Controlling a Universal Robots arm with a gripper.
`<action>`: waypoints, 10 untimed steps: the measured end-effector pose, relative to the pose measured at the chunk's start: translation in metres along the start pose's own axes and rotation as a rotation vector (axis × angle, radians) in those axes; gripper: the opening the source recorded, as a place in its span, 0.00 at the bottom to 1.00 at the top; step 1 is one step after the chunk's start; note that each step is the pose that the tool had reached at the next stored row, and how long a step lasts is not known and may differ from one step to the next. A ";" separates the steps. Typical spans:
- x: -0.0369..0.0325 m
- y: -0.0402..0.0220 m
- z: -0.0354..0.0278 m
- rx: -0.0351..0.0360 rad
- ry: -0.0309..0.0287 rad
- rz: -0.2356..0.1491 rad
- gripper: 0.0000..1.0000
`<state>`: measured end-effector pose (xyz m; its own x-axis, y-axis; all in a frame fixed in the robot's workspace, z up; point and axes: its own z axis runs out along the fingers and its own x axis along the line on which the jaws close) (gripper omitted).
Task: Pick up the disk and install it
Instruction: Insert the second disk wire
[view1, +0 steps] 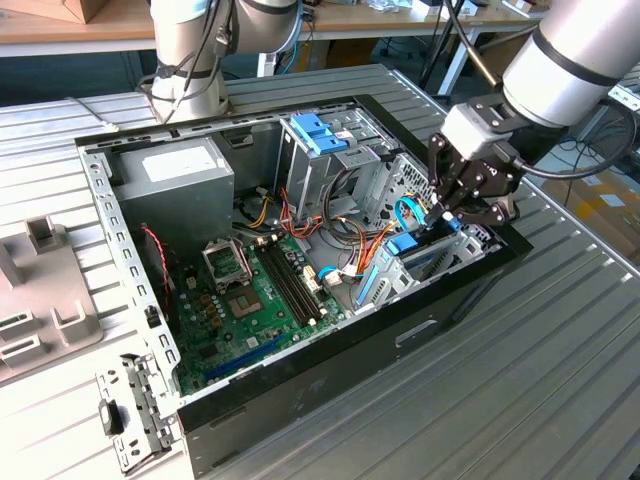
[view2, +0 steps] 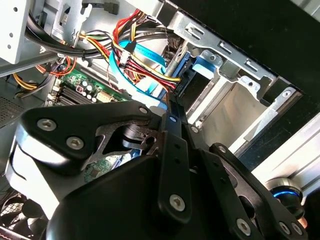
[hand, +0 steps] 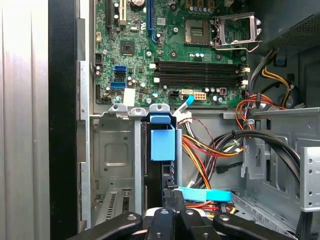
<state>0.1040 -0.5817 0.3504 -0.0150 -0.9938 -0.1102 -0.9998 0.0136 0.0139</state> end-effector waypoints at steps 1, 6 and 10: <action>-0.0002 -0.0019 -0.0012 -0.0002 -0.0004 0.000 0.11; -0.0007 -0.0100 -0.0049 -0.0018 -0.0026 0.000 0.11; -0.0011 -0.0175 -0.0074 -0.0040 -0.0044 0.000 0.11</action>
<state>0.1216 -0.5817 0.3577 -0.0155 -0.9933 -0.1145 -0.9997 0.0135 0.0179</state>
